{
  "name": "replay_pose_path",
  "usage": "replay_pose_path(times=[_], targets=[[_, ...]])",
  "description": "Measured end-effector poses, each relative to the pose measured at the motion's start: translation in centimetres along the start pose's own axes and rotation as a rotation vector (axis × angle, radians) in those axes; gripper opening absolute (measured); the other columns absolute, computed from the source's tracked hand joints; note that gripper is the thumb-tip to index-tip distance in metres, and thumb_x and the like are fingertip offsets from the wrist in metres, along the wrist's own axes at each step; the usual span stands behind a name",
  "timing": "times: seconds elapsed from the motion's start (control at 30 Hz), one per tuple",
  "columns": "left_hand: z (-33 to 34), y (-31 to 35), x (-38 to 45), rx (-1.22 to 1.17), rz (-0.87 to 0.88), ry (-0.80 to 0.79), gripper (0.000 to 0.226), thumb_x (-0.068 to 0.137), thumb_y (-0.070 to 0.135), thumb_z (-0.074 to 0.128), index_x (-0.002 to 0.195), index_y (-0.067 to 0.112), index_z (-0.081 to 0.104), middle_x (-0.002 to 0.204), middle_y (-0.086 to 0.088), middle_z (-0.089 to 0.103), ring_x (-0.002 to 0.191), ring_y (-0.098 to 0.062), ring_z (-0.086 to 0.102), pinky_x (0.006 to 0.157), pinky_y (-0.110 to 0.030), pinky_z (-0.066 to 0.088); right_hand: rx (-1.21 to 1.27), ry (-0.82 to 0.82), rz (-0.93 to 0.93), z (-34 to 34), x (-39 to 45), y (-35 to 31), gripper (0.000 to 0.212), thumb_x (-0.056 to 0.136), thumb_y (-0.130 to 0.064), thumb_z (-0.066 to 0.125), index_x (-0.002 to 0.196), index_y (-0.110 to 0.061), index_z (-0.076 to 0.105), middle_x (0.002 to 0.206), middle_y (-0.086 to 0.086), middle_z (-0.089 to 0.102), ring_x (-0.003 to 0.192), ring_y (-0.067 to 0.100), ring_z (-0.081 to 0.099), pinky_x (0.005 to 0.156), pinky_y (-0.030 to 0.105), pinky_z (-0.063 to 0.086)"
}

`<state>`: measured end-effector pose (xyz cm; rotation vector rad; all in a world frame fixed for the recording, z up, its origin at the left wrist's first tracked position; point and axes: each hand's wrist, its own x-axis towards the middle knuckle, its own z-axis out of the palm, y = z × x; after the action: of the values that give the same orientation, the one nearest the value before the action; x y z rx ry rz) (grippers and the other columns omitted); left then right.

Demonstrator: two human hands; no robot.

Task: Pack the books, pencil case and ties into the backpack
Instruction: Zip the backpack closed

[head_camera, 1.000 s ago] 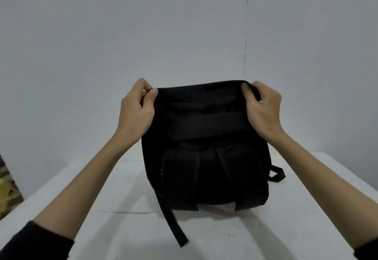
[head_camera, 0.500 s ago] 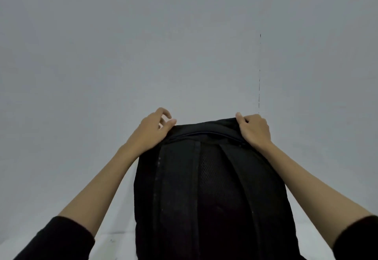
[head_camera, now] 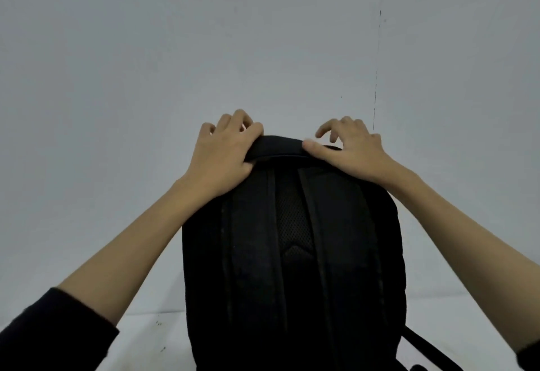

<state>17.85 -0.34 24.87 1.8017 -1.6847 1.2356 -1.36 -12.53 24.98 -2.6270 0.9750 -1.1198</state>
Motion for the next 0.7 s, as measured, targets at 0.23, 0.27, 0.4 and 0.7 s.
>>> replay_pose_path(times=[0.23, 0.27, 0.4, 0.7], targets=[[0.6, -1.0, 1.1, 0.085, -0.210, 0.048, 0.045, 0.081, 0.045, 0.065, 0.111, 0.015, 0.051, 0.113, -0.010, 0.046, 0.100, -0.028, 0.047, 0.074, -0.039, 0.032, -0.084, 0.277, -0.026, 0.4, 0.4, -1.2, 0.046, 0.086, -0.040, 0.063, 0.121, -0.015, 0.048, 0.111, 0.005, 0.045, 0.095, 0.027, 0.053, 0.078, 0.035, 0.042], [0.8, -1.1, 0.7, -0.021, -0.330, -0.009, 0.052, 0.081, 0.052, 0.062, 0.118, 0.017, 0.046, 0.117, -0.009, 0.041, 0.106, -0.027, 0.043, 0.080, -0.039, 0.033, -0.132, 0.338, 0.019, 0.9, 0.2, -1.2, 0.045, 0.089, -0.039, 0.059, 0.120, -0.011, 0.046, 0.112, 0.008, 0.047, 0.094, 0.030, 0.054, 0.072, 0.035, 0.041], [0.4, -2.0, -2.0, -0.323, -0.665, -0.193, 0.056, 0.081, 0.066, 0.052, 0.089, 0.010, 0.048, 0.093, -0.002, 0.051, 0.083, -0.023, 0.051, 0.070, -0.033, 0.042, -0.091, 0.166, 0.284, 2.3, -1.7, -0.2, 0.054, 0.089, -0.061, 0.044, 0.070, -0.010, 0.047, 0.074, 0.004, 0.054, 0.082, 0.032, 0.058, 0.063, 0.031, 0.038], [0.8, 0.1, -2.4, -1.684, -0.993, -0.272, 0.026, 0.096, -0.003, 0.044, 0.118, 0.008, 0.054, 0.114, -0.008, 0.062, 0.092, -0.017, 0.062, 0.077, -0.029, 0.052, 1.104, 0.072, 0.553, 2.9, -0.8, -2.9, 0.032, 0.088, 0.000, 0.059, 0.119, -0.008, 0.061, 0.108, 0.007, 0.064, 0.105, 0.026, 0.060, 0.085, 0.035, 0.051]])
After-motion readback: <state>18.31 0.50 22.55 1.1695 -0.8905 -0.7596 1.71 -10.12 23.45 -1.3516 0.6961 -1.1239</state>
